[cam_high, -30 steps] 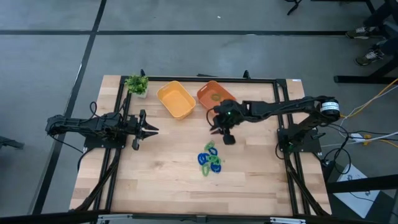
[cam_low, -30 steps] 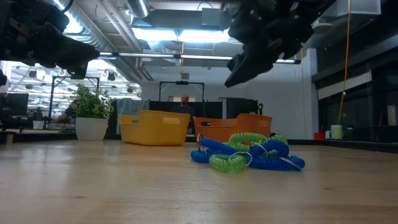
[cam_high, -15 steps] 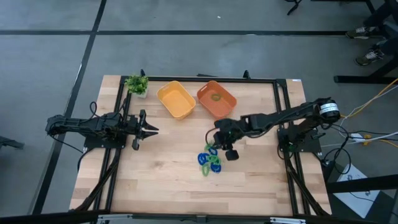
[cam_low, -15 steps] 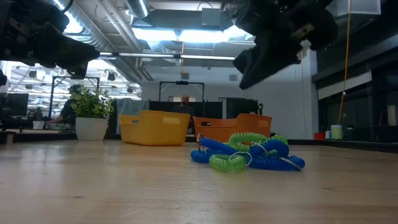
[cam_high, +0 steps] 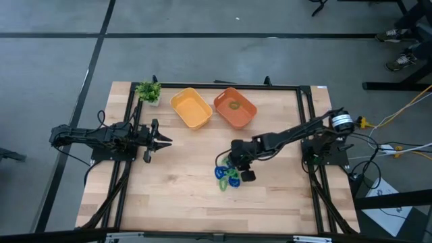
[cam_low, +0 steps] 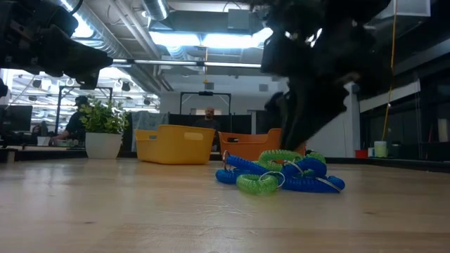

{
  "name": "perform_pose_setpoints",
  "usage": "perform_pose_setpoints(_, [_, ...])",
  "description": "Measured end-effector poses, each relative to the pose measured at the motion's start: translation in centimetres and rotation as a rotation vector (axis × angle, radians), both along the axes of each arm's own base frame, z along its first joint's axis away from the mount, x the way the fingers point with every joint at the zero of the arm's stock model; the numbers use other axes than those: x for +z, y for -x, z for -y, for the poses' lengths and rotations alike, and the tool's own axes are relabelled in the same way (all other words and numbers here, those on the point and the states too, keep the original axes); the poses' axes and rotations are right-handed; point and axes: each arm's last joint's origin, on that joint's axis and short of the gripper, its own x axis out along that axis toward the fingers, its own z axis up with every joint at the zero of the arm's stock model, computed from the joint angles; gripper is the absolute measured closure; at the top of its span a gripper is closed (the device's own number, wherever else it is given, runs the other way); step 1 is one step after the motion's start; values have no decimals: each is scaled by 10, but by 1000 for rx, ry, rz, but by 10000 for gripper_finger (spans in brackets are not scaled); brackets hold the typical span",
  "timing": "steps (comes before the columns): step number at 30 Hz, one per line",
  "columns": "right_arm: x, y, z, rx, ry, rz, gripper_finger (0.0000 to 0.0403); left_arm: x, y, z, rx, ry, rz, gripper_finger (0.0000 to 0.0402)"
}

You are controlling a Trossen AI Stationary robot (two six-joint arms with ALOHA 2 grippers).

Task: Sort spring keychains
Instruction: Put the blue spring keychain into the yellow bin

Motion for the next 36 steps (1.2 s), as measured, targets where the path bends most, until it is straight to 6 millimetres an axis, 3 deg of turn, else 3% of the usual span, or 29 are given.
perform_pose_setpoints(9, [4, -14, -10, 37, -18, 159, 320, 0, 0, 0, 0, 0, 0, 332])
perform_pose_setpoints(15, [-6, -19, -12, 20, 58, 189, 273, 0, 0, 0, 0, 0, 0, 334])
perform_pose_setpoints(22, [-4, -31, -11, -64, 143, 223, 225, 0, 0, 0, 0, 0, 0, 332])
perform_pose_setpoints(36, [-21, -34, -12, -49, 139, 181, 222, 0, 0, 0, 0, 0, -2, 332])
